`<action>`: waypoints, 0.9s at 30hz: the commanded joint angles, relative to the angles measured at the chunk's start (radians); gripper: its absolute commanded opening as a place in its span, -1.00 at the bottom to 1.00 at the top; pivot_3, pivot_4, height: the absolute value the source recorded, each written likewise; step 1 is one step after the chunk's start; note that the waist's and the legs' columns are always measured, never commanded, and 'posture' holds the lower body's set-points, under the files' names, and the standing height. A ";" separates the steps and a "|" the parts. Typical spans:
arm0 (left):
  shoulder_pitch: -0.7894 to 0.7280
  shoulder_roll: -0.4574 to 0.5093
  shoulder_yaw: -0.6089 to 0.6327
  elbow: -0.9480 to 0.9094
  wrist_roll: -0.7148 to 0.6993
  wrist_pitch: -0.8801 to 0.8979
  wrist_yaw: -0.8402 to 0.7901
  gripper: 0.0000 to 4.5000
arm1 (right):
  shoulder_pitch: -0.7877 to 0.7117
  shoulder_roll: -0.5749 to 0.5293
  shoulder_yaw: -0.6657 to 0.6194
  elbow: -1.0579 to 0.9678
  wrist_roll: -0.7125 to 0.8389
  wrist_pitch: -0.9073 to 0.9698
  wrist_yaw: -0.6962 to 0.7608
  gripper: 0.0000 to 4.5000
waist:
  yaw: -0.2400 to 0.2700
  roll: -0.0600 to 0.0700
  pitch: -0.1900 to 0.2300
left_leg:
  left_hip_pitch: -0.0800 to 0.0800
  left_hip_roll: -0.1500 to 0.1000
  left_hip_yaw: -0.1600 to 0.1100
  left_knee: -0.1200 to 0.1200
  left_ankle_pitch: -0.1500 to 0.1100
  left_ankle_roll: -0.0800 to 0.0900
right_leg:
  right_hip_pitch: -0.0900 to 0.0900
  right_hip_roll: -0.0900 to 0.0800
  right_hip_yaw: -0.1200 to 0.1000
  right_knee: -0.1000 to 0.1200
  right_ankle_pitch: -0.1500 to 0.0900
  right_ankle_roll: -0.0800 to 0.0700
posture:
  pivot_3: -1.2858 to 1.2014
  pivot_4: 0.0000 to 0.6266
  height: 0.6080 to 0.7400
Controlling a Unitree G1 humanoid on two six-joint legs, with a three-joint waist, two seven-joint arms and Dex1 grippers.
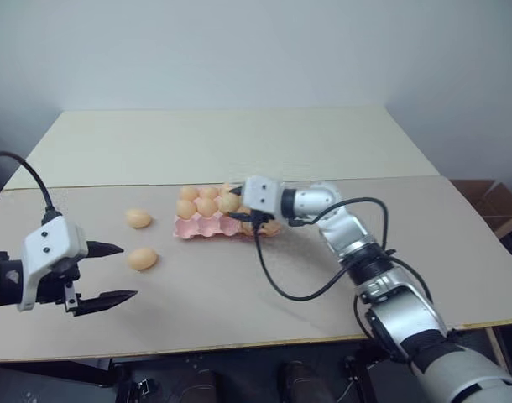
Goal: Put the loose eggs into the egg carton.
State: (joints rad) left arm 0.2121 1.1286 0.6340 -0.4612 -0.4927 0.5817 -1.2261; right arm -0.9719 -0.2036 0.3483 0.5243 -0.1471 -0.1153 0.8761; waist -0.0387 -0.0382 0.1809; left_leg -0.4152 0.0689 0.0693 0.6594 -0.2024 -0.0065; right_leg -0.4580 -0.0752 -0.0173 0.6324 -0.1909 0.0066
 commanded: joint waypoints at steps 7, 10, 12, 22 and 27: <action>0.043 -0.026 0.070 -0.056 0.000 0.022 0.015 1.00 | -0.055 0.034 -0.019 0.110 0.002 -0.017 -0.026 0.77 | -0.004 0.000 0.000 | 0.000 0.001 0.000 0.000 0.000 0.000 | 0.000 0.001 0.000 0.001 0.000 0.000 | 0.03 -0.52 1.00; 0.045 -0.027 0.071 -0.061 -0.002 0.026 0.019 1.00 | -0.051 0.030 -0.021 0.109 0.002 -0.028 -0.029 1.00 | -0.005 0.000 0.000 | 0.001 0.001 0.000 0.000 0.000 0.000 | 0.000 0.001 0.000 0.001 0.000 0.000 | 0.03 -0.52 1.00; 0.046 -0.026 0.072 -0.063 -0.002 0.031 0.020 1.00 | -0.039 0.018 -0.028 0.079 -0.002 -0.030 -0.043 1.00 | -0.005 0.000 0.000 | 0.001 0.001 0.000 0.000 0.000 0.000 | 0.000 0.001 0.000 0.001 0.000 0.000 | 0.03 -0.52 1.00; 0.059 -0.039 0.084 -0.055 -0.005 0.039 0.021 1.00 | 0.206 -0.265 -0.113 -0.460 0.129 0.164 0.136 1.00 | 0.018 0.000 0.000 | -0.001 0.000 0.001 0.000 -0.001 -0.001 | 0.000 -0.001 0.000 -0.002 0.000 0.000 | 0.03 -0.52 1.00; 0.094 -0.098 0.123 -0.036 -0.002 0.042 0.052 1.00 | 0.378 -0.504 -0.232 -0.744 0.294 0.351 0.277 1.00 | 0.024 0.000 0.000 | 0.000 0.001 0.002 0.000 -0.001 -0.001 | 0.000 0.000 0.001 -0.002 -0.004 -0.005 | 0.03 -0.52 1.00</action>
State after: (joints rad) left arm 0.2957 1.0356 0.7073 -0.4933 -0.4988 0.6189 -1.1871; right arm -0.6065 -0.6750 0.1758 -0.1220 0.0786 0.1803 1.1139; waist -0.0147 -0.0384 0.1809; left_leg -0.4144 0.0697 0.0712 0.6591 -0.2030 -0.0075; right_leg -0.4582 -0.0748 -0.0166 0.6309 -0.1947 0.0017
